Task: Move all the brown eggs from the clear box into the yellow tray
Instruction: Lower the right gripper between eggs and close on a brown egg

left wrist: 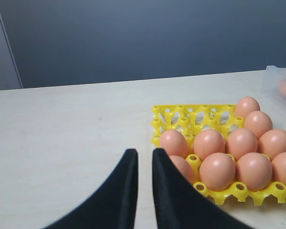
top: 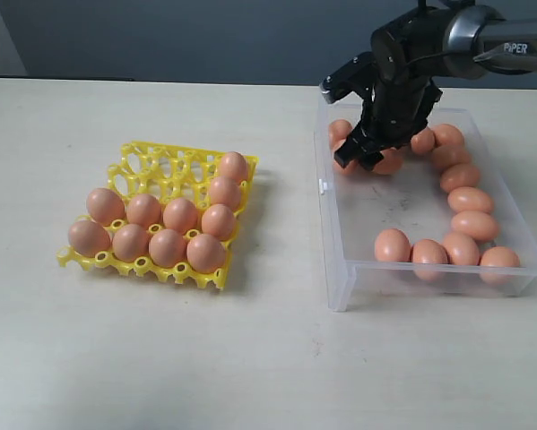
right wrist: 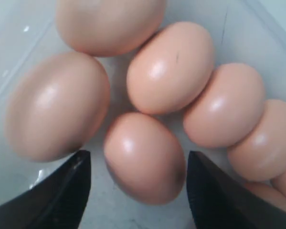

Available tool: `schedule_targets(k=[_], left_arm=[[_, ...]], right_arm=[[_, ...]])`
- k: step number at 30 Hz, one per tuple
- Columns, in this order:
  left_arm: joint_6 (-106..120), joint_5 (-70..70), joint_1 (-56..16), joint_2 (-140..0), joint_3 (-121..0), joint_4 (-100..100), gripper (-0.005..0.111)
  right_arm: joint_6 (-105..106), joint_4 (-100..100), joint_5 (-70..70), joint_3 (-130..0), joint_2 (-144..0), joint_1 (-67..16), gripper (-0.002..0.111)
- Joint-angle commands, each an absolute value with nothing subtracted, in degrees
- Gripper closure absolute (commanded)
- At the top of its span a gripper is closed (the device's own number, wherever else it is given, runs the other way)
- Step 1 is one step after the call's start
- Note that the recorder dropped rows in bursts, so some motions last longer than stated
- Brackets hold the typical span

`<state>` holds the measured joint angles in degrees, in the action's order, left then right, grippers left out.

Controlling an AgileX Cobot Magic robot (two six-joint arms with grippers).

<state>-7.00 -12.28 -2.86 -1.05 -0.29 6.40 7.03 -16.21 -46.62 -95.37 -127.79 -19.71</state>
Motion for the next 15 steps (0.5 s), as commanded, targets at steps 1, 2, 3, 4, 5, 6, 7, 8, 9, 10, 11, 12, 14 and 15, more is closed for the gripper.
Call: schedule_targets(k=[1, 2, 3, 4, 5, 6, 7, 8, 9, 10, 11, 12, 14, 15], left_arm=[[-7.0, -11.9, -3.0, -1.4, 0.0, 6.5, 0.094], [-7.0, -11.9, -3.0, -1.4, 0.0, 6.5, 0.094], [-7.0, -11.9, -3.0, -1.4, 0.0, 6.5, 0.094], [-7.0, -11.9, -3.0, -1.4, 0.0, 6.5, 0.094], [-7.0, -11.9, -3.0, -1.4, 0.0, 6.5, 0.094], [-7.0, -11.9, -3.0, -1.4, 0.0, 6.5, 0.094], [-7.0, -11.9, -3.0, -1.4, 0.0, 6.5, 0.094], [-7.0, -11.9, -3.0, -1.4, 0.0, 6.5, 0.094], [-7.0, -11.9, -3.0, -1.4, 0.0, 6.5, 0.094], [-7.0, -11.9, -3.0, -1.4, 0.0, 6.5, 0.094], [-7.0, -11.9, -3.0, -1.4, 0.0, 6.5, 0.094], [-7.0, -11.9, -3.0, -1.4, 0.0, 6.5, 0.094], [-7.0, -11.9, -3.0, -1.4, 0.0, 6.5, 0.094], [-7.0, -11.9, -3.0, -1.4, 0.0, 6.5, 0.094]], right_arm=[[7.5, -16.2, -44.6, -95.1, -130.3, -19.3, 0.051], [7.5, -16.2, -44.6, -95.1, -130.5, -19.3, 0.051], [7.5, -16.2, -44.4, -95.3, -131.0, -19.3, 0.052], [7.5, -16.2, -44.4, -95.3, -131.3, -19.3, 0.053], [7.5, -16.2, -44.4, -95.3, -131.4, -19.3, 0.056], [7.5, -16.2, -44.3, -95.3, -131.5, -19.3, 0.063], [7.5, -16.2, -44.2, -95.3, -131.5, -19.3, 0.07], [7.5, -16.2, -44.2, -95.3, -131.5, -19.3, 0.081], [7.5, -16.2, -44.2, -95.3, -131.4, -19.3, 0.093], [7.4, -16.3, -44.7, -95.3, -131.1, -19.3, 0.108], [7.4, -16.3, -45.4, -95.3, -130.9, -19.3, 0.107], [7.4, -16.4, -48.0, -95.3, -129.6, -19.4, 0.107], [4.8, -16.0, -52.7, -95.3, -126.8, -20.0, 0.107], [4.0, -15.7, -53.8, -95.3, -125.6, -20.2, 0.107]])
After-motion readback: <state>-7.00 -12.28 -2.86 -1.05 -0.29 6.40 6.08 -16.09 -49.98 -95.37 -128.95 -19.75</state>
